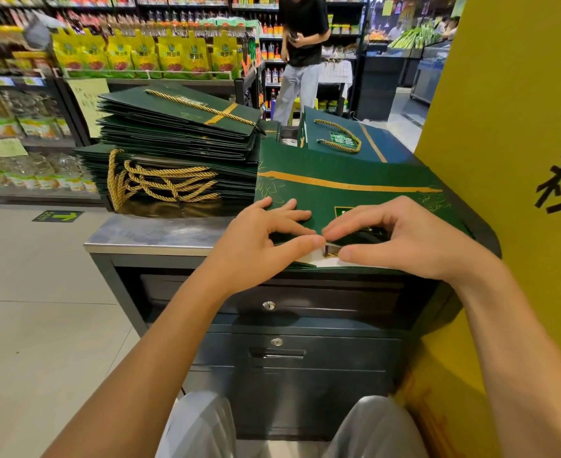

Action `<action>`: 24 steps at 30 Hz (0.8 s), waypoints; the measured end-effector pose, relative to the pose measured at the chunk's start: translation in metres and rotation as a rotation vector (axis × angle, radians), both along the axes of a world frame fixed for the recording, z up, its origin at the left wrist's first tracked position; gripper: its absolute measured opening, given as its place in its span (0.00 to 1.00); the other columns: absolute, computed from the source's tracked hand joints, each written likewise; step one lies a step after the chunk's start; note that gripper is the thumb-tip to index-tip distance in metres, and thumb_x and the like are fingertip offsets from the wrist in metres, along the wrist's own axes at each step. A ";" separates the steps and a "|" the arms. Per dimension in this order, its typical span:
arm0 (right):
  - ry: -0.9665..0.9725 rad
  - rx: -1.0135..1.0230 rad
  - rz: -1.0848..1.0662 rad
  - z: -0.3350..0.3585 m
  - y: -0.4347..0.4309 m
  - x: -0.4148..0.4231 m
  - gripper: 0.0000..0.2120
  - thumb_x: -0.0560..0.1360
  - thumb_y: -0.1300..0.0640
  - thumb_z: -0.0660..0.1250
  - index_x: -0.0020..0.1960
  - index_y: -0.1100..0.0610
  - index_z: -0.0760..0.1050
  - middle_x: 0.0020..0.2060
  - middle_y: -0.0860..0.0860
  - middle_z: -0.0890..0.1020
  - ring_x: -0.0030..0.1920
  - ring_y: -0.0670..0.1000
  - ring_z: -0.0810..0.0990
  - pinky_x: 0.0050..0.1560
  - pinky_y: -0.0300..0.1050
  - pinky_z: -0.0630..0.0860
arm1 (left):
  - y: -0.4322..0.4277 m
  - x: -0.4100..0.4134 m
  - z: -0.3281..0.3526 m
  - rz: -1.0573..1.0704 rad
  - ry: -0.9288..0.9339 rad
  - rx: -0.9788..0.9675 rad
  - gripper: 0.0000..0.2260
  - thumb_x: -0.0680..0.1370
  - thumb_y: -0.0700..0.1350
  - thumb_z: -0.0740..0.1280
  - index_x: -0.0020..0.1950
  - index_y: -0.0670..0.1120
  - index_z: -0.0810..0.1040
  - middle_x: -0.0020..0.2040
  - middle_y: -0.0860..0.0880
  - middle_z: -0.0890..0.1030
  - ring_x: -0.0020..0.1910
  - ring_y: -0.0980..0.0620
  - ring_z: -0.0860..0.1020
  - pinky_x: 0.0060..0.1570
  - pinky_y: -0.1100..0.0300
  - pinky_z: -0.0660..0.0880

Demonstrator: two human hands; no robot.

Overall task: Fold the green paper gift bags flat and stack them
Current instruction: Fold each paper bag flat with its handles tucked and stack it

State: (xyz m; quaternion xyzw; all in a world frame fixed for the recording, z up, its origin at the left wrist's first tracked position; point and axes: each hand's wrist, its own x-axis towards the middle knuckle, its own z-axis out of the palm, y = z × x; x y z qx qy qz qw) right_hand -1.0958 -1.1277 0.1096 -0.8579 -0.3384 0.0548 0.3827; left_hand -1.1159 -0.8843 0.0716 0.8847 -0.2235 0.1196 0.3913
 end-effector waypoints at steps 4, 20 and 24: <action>0.013 0.001 -0.011 0.001 0.001 0.002 0.09 0.75 0.50 0.74 0.54 0.41 0.86 0.48 0.47 0.87 0.53 0.52 0.84 0.60 0.62 0.78 | -0.003 -0.002 -0.003 0.026 -0.038 -0.037 0.16 0.74 0.64 0.67 0.54 0.57 0.86 0.67 0.53 0.81 0.72 0.62 0.70 0.81 0.53 0.52; 0.056 0.048 -0.019 0.014 0.001 0.003 0.06 0.78 0.58 0.72 0.52 0.52 0.87 0.29 0.46 0.80 0.26 0.41 0.71 0.27 0.29 0.64 | -0.050 -0.029 -0.035 0.453 -0.533 0.039 0.10 0.73 0.56 0.73 0.44 0.50 0.86 0.57 0.49 0.79 0.62 0.45 0.75 0.60 0.47 0.69; 0.053 0.056 -0.007 0.013 0.000 0.003 0.06 0.78 0.56 0.72 0.51 0.49 0.87 0.35 0.50 0.84 0.30 0.44 0.71 0.31 0.32 0.65 | -0.059 -0.028 -0.032 0.496 -0.493 -0.014 0.08 0.74 0.54 0.70 0.41 0.52 0.85 0.54 0.54 0.80 0.59 0.49 0.74 0.59 0.49 0.67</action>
